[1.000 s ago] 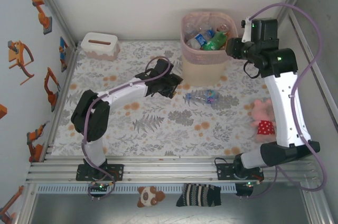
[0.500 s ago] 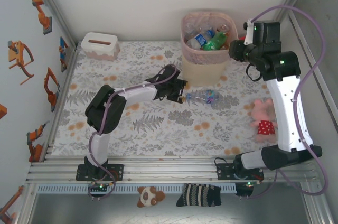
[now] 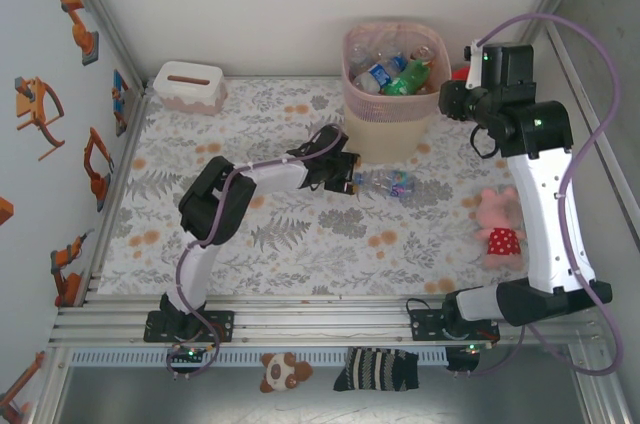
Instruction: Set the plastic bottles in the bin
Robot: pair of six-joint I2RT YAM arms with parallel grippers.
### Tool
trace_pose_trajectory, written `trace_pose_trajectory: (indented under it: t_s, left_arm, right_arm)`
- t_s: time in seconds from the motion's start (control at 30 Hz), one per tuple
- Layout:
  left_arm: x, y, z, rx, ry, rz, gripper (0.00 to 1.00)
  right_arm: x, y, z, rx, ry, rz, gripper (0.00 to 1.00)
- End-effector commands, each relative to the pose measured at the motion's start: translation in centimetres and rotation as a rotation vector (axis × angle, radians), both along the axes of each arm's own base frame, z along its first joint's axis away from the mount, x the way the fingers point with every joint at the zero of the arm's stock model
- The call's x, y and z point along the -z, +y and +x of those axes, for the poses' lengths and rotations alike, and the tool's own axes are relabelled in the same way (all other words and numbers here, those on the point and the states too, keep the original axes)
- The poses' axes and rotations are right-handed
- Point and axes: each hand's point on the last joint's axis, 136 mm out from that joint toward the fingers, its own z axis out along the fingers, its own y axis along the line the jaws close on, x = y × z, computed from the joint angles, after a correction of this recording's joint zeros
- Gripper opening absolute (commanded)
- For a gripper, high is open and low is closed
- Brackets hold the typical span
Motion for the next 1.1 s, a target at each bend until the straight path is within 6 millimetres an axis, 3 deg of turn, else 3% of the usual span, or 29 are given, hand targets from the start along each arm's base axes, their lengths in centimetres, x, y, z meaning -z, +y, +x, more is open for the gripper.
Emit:
trace_pose_trajectory:
  t_s: [0.0,0.63,0.87,1.07]
  left_arm:
    - [-0.1,-0.6,-0.2,-0.028,0.058,-0.014,0.58]
    - [2.2,0.0,0.3,-0.039,0.092,0.045,0.51]
    - [2.6,-0.1,0.3,-0.034,0.094,0.045,0.43]
    - [1.7,0.1,0.5,-0.036,0.064,0.038,0.33]
  right_arm:
    - [-0.3,-1.1,-0.6,0.023,-0.011,-0.033,0.41]
    - [-0.2,-1.4,-0.8,0.028,-0.009,-0.043,0.41]
    - [-0.3,-1.6,-1.0,0.035,-0.009,-0.047,0.41]
    - [-0.6,-1.6,-1.2,0.037,-0.018,-0.046,0.41]
